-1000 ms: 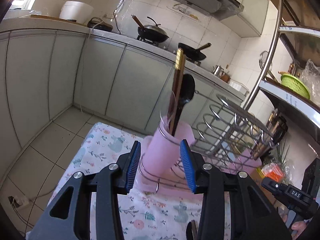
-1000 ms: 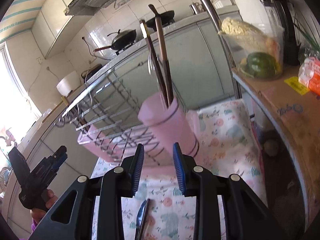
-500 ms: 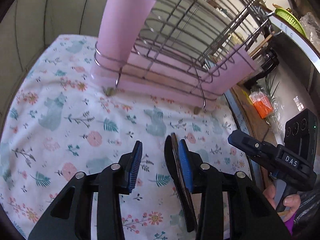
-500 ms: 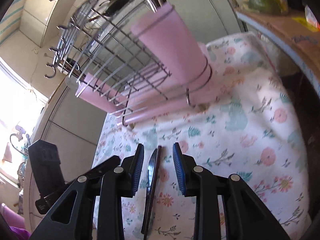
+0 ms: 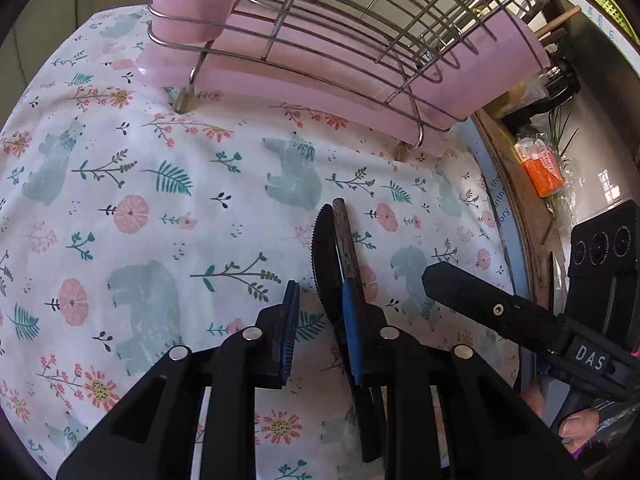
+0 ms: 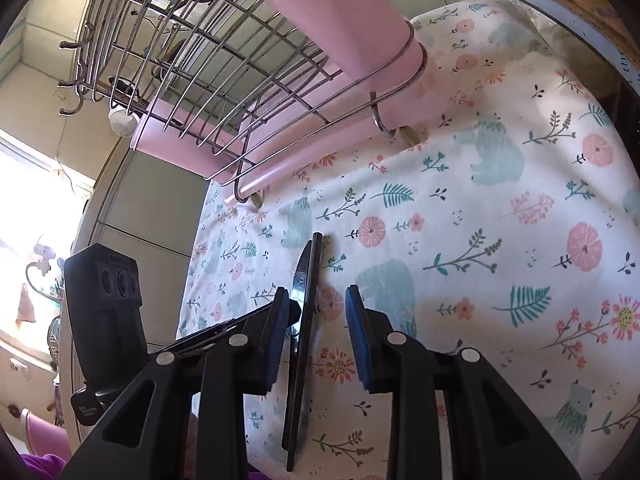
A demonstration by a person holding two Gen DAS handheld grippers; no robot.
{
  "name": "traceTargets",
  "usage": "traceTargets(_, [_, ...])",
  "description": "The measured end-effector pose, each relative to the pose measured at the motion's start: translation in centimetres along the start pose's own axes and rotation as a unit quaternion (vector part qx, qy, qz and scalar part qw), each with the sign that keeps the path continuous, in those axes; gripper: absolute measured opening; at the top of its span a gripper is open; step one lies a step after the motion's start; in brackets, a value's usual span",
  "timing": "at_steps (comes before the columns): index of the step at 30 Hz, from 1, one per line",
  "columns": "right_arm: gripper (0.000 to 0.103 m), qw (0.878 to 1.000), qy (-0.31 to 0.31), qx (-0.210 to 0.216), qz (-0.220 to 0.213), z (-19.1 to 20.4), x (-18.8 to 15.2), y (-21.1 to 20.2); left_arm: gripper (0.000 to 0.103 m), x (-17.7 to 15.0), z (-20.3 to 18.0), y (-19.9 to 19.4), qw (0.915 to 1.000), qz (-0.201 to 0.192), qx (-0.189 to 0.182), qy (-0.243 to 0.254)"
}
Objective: Organize utensils
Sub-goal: 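Move both tools back down to the remaining black utensils on the cloth, then close the left tool on the black serrated knife while the right tool grasps a dark stick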
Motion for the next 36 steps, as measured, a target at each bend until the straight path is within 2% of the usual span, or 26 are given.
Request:
traceTargets(4, [0.029,1.000,0.003,0.001,0.000,-0.1,0.0,0.1,0.022,-0.2,-1.4,0.3,0.9986,-0.018,0.032,0.037])
traceTargets(7, [0.029,1.000,0.006,0.000,0.003,-0.2,-0.1,0.0,0.022,-0.5,-2.0,0.4,0.9984,-0.015,0.024,0.049])
traceTargets(9, [0.029,1.000,0.005,0.000,0.005,-0.1,-0.1,0.0,0.006,-0.7,-2.1,0.5,0.9984,-0.014,0.013,0.052])
traceTargets(14, [0.029,1.000,0.005,-0.003,0.006,0.0,-0.1,0.1,0.000,-0.3,-1.2,-0.4,0.9988,-0.029,0.012,0.037])
traceTargets(17, [0.029,1.000,0.007,-0.005,0.008,0.0,0.0,0.3,0.000,0.1,0.1,-0.9,0.9987,-0.037,0.030,0.019])
traceTargets(22, [0.029,1.000,-0.004,-0.018,0.024,0.3,-0.1,1.7,0.000,0.8,1.6,-1.8,0.9988,-0.040,0.026,-0.010])
traceTargets(23, [0.026,0.999,-0.005,-0.021,0.029,0.3,-0.2,2.0,0.000,0.9,1.6,-1.9,0.9989,-0.038,0.023,-0.011])
traceTargets(26, [0.008,0.999,-0.011,-0.030,0.040,0.2,-0.6,2.7,0.000,1.0,1.6,-2.0,0.9995,-0.024,0.013,-0.016])
traceTargets(30, [0.007,0.999,-0.008,-0.043,0.025,-0.2,-0.2,1.5,0.000,1.4,1.0,-1.9,0.9996,-0.008,-0.010,-0.025])
traceTargets(31, [0.007,0.999,-0.009,-0.049,0.022,-0.3,-0.1,1.2,0.001,1.5,0.7,-2.0,0.9998,-0.009,-0.008,-0.017])
traceTargets(33, [0.006,0.998,-0.011,-0.057,0.024,-0.4,-0.1,0.8,0.016,1.8,-0.1,-1.9,0.9999,-0.014,0.003,0.003])
traceTargets(36, [0.006,0.997,-0.011,-0.067,0.031,-0.5,-0.4,0.8,0.022,2.4,-1.3,-1.4,0.9993,-0.015,0.021,0.025])
Point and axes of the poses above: each gripper's, at about its wrist camera, not at the fingertips, and y roughly the way its jaws point, z to its left, x to its top, the point moved 4 cm from there along y, roughly the way its jaws point, and after that the axes turned 6 degrees about -y, right-handed, at the moved point
